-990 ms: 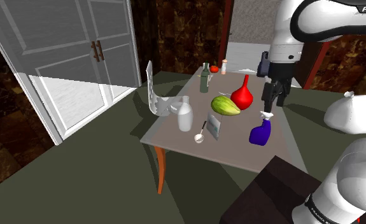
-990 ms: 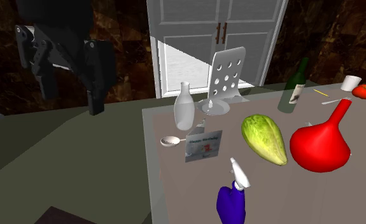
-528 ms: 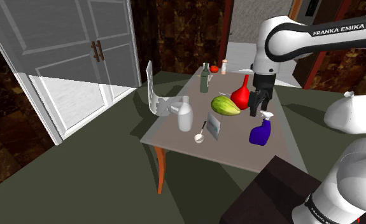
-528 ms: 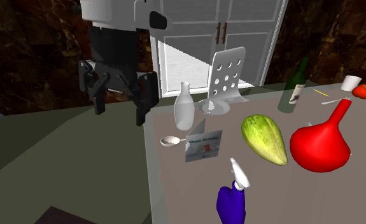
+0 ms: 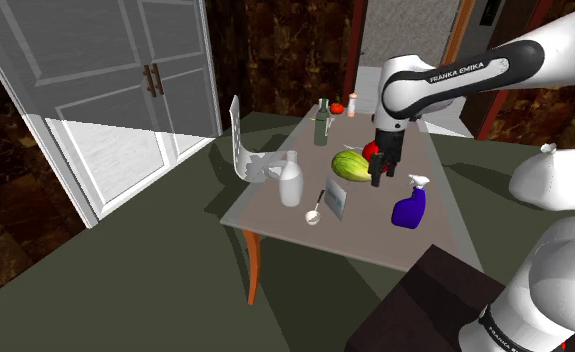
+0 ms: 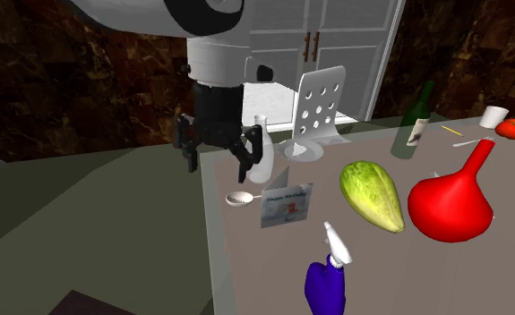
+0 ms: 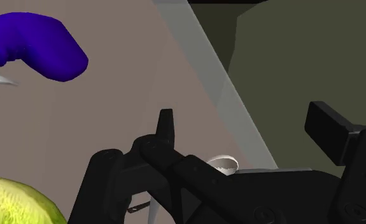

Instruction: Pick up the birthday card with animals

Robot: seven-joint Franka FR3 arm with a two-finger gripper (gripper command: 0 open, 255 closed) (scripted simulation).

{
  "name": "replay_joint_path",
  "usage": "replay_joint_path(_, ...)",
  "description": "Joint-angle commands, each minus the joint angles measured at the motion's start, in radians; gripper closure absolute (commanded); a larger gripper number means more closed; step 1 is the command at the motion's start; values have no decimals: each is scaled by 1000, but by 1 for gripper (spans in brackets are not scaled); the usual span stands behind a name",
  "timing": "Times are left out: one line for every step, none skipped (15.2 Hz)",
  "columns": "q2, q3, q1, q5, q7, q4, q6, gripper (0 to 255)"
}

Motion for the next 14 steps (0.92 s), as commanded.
replay_joint_path(73,-10,3,4,-29,21,60,0)
replay_joint_path(110,-15,4,8,-45,36,85,0)
replay_joint_path(148,-20,4,12,-62,53,108,0)
replay_joint_path(186,-24,4,17,-78,72,130,0)
replay_joint_path(223,-28,3,23,-94,91,151,0)
replay_joint_path(262,-31,3,29,-110,113,171,0)
replay_joint_path(300,-33,2,36,-127,135,189,0)
replay_joint_path(338,-35,1,44,-143,159,206,0)
replay_joint_path(377,-35,-2,51,-159,184,222,0)
replay_joint_path(415,-36,-4,59,-174,210,236,0)
replay_joint_path(453,-35,-7,68,-190,238,250,0)
replay_joint_path(492,-34,-11,76,-204,267,262,0)
replay_joint_path(530,-32,-15,84,-219,298,272,0)
replay_joint_path(569,-30,-19,91,-233,329,282,0)
